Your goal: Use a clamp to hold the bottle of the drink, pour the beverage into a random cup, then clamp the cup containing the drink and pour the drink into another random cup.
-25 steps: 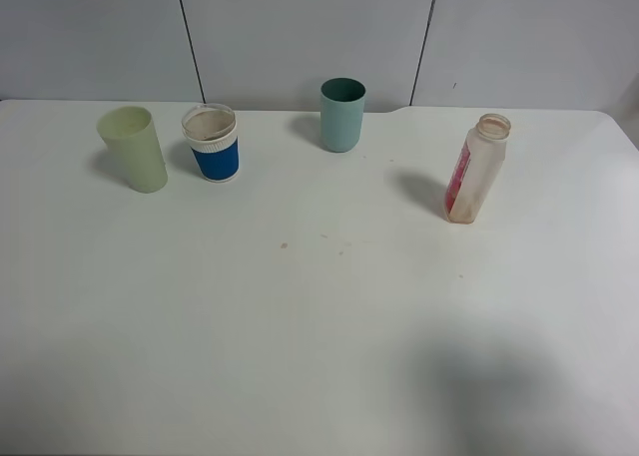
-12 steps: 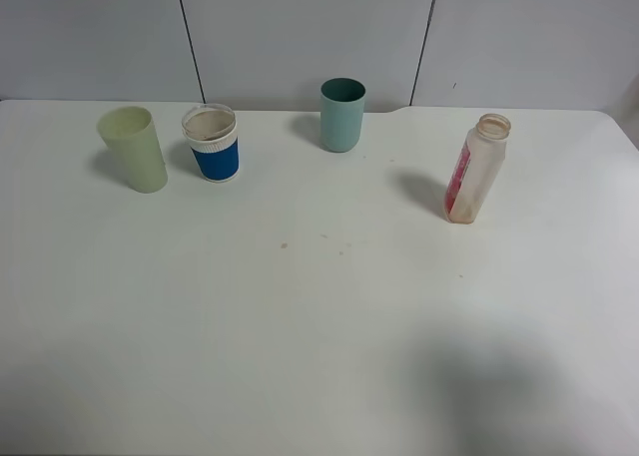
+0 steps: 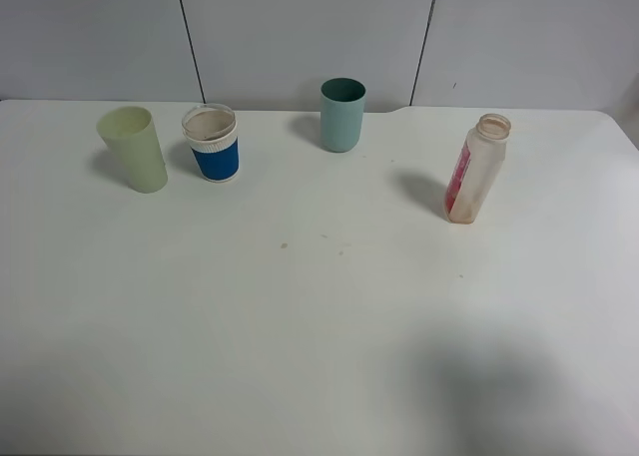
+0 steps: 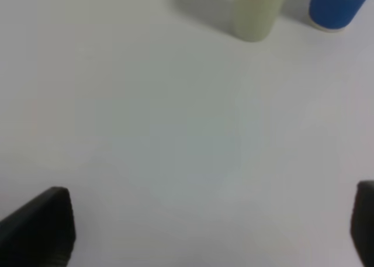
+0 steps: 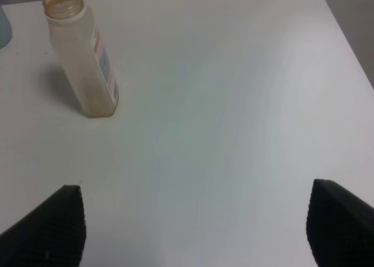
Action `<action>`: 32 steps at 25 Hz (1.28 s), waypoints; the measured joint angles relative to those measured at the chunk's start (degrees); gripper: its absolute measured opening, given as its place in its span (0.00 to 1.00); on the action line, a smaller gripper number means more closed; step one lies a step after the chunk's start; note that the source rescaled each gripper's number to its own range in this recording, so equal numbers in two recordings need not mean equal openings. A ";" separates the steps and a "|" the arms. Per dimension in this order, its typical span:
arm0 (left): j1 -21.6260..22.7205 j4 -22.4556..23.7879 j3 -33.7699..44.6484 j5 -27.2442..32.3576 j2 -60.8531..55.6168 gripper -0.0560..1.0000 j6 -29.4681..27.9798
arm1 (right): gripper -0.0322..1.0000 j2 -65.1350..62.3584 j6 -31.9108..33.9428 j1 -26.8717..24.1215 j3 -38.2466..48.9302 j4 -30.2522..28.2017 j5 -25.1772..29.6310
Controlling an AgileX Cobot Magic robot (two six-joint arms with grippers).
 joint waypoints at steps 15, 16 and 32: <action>0.00 -0.56 0.04 0.00 -0.11 0.97 0.86 | 0.61 0.00 0.00 0.00 0.00 0.00 0.00; 0.00 -0.56 0.04 0.00 -0.11 0.97 0.86 | 0.61 0.00 0.00 0.00 0.00 0.00 0.00; 0.00 -0.68 0.04 0.00 -0.17 0.97 0.98 | 0.61 0.00 0.00 0.00 0.00 0.00 0.00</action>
